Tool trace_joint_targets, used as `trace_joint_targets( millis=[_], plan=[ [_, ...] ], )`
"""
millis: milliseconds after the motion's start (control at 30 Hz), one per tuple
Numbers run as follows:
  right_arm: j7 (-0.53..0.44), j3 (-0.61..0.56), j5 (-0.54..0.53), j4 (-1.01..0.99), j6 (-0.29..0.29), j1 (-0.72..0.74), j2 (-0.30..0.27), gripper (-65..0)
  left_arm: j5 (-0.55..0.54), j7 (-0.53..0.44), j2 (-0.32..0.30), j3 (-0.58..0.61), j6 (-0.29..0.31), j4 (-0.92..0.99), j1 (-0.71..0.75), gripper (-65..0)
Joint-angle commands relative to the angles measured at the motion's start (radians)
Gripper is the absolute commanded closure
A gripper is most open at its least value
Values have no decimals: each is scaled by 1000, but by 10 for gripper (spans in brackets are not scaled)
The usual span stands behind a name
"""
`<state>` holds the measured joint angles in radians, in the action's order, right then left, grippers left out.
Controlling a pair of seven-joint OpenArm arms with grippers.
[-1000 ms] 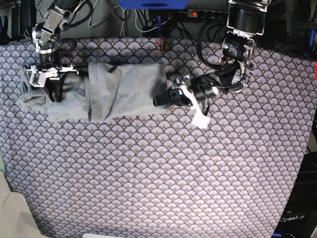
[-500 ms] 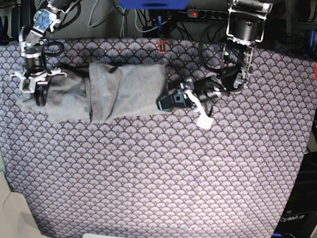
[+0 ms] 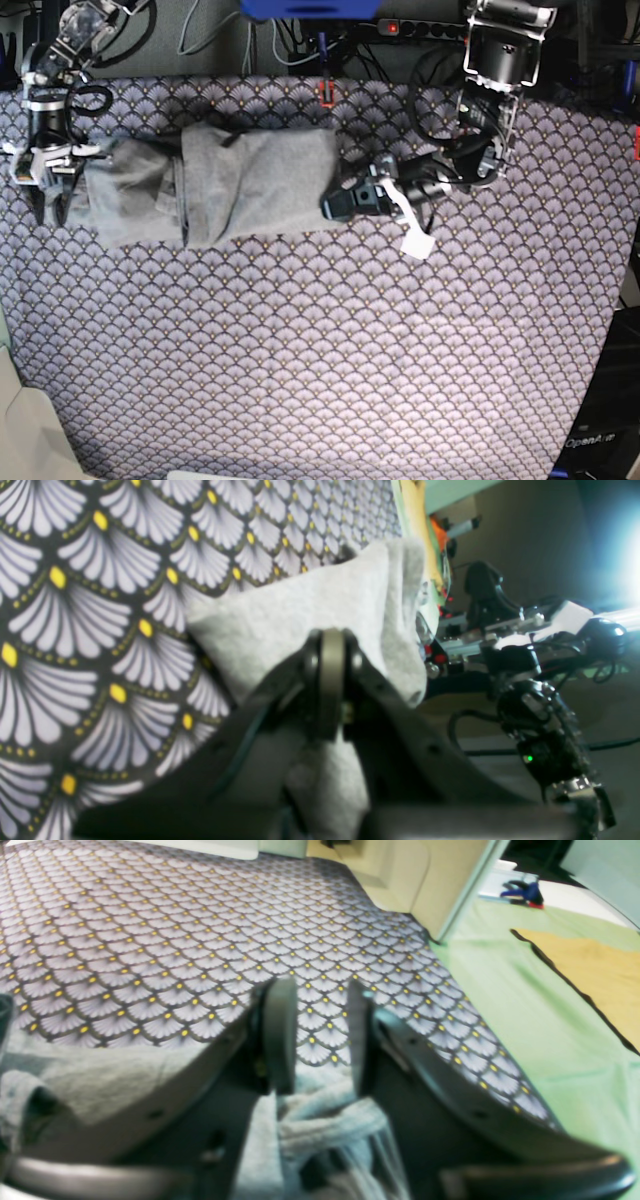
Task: Fold the T-shirt properly
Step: 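Fold the held strip end with the left gripper toward the right gripper, then release the left gripper and move the right gripper to the strip's other end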
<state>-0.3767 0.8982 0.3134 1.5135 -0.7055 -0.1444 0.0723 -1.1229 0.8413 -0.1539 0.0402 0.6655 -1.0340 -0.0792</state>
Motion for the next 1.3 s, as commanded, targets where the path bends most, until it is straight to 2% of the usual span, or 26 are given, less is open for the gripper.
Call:
trace_joint_targets(
  millis=[0,67,167,300,367,500,600,833,933,967,1100,1200,1267],
  plan=[
    [18,2,-20,20,7,4,-12,-259,36,2,-16,-6,-40,-15,-6,0],
    [121,-3,-75,28,7,6,-33,-294,36,2,-16,-6,-40,-59,-4,0],
    [281,-6,-158,28,7,13,-96,-326,36,2,-14,-6,-40,-131,-1,0],
    [474,-26,-231,26,7,35,-170,-328,8,17,-13,-6,-40,-187,-6,0],
    [525,-26,-259,32,7,35,-190,-328,-49,42,-11,-6,-40,-193,-8,0],
    [545,-26,-264,34,7,38,-190,-328,-168,51,-14,3,-40,-190,-40,0],
    [546,-26,-265,34,7,33,-187,-328,-202,85,-11,3,-40,-190,-40,0],
    [548,-20,-265,35,7,33,-157,-329,-162,237,9,3,-42,-185,-41,0],
    [548,-18,-265,55,7,35,-137,-329,-125,260,4,-1,-43,-185,-40,0],
    [548,-20,-267,71,7,33,-134,-329,-110,261,1,-1,-54,-185,-38,0],
    [548,-17,-267,98,7,41,-99,-329,-96,263,-3,3,-238,-185,-34,0],
    [548,-17,-288,127,7,41,-81,-329,-96,263,-6,5,-318,-193,-34,0],
    [549,-17,-303,147,7,41,-73,-329,-96,263,-5,5,-339,-193,-38,0]
  ],
)
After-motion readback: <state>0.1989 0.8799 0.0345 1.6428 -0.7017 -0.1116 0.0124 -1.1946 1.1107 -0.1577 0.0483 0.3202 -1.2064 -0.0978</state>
